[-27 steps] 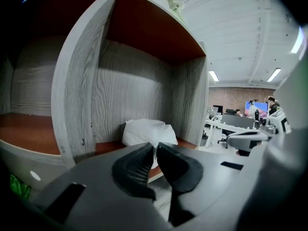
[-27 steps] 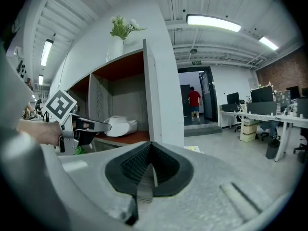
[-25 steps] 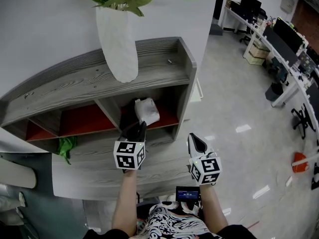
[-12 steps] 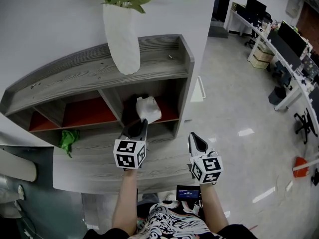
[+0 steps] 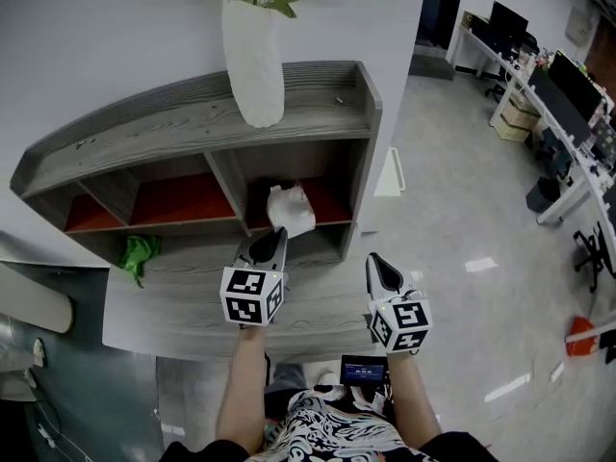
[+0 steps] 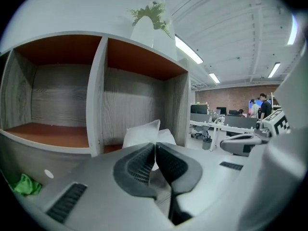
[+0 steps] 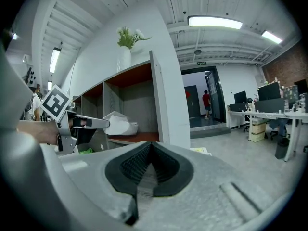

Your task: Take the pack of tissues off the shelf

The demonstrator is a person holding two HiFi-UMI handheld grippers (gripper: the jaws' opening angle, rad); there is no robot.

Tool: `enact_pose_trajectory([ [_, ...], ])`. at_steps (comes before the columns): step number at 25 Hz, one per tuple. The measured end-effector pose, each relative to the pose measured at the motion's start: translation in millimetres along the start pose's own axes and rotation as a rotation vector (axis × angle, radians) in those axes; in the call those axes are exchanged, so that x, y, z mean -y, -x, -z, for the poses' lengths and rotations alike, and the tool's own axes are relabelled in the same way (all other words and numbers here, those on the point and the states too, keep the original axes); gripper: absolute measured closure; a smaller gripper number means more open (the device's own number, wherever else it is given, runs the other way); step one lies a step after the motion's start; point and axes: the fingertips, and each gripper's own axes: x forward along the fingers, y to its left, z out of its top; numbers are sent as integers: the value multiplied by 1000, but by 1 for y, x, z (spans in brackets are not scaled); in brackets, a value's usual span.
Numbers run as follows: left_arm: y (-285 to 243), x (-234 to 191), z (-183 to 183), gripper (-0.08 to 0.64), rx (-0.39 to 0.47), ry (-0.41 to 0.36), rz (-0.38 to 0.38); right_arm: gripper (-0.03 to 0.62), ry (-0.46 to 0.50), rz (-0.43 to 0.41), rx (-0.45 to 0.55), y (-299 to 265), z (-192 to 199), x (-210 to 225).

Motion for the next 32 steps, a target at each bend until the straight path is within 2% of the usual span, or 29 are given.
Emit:
enact_pose_trajectory([
  [8,30,2,3,549,24,9,-32,589,6,-49,0,7,5,-16],
  [14,47,8,7,549,31,6,-25,589,3,-85,12,16,7,-28],
  [25,77,9,12,549,60,10,-41,589,21,-96,7,29,15,-39],
  [32,84,16,18,549,66,-2,-17,589,22,-96,-1,35,21,-42],
])
